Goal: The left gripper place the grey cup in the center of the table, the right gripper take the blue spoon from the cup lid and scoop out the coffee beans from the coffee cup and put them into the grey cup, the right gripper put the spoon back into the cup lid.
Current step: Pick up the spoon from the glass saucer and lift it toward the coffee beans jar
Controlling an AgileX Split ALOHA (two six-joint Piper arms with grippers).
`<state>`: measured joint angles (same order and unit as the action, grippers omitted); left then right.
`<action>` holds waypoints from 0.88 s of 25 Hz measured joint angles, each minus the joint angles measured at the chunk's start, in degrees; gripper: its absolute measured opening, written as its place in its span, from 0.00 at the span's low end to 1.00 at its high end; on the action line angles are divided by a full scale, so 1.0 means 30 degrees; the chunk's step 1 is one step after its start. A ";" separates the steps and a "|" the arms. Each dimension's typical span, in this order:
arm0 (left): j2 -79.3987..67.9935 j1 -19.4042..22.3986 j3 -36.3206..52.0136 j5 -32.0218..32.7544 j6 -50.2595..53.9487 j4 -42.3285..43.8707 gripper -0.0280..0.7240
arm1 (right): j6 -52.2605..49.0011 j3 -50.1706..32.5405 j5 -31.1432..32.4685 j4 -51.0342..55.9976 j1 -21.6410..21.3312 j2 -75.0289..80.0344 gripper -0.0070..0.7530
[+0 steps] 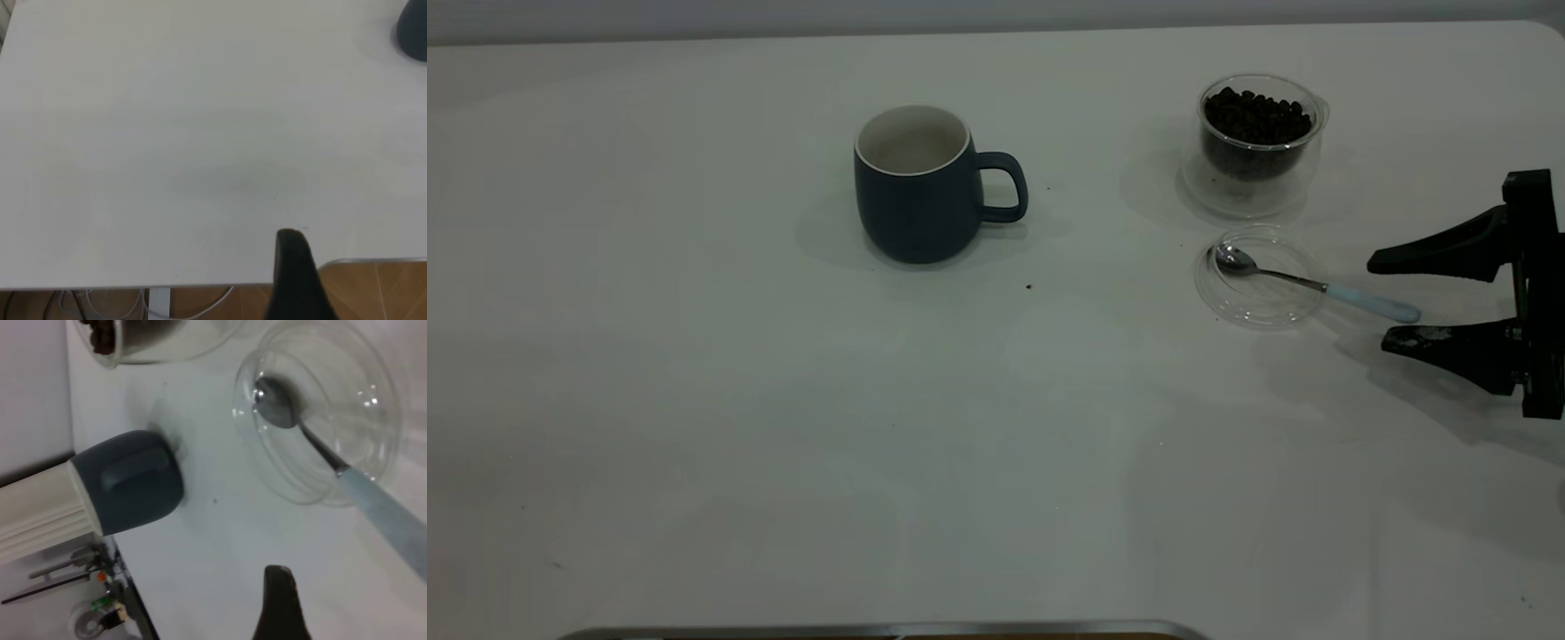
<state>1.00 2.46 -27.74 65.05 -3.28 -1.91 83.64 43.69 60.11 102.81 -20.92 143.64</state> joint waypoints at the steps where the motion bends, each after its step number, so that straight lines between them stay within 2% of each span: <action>1: 0.0000 0.0000 0.0000 0.0000 0.0000 0.0000 0.77 | 0.0000 0.0000 0.0185 0.0000 0.0000 0.0017 0.79; 14: 0.0000 0.0000 0.0000 0.0000 0.0000 0.0000 0.77 | 0.0163 0.1147 0.0726 0.0000 0.0000 0.0040 0.79; 22: 0.0000 0.0000 0.0000 0.0000 0.0000 0.0000 0.77 | 0.0127 0.2126 -0.0410 0.0000 0.0000 0.0063 0.78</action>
<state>1.00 2.46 -27.74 65.05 -3.28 -1.91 84.02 50.07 58.88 102.81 -20.92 143.83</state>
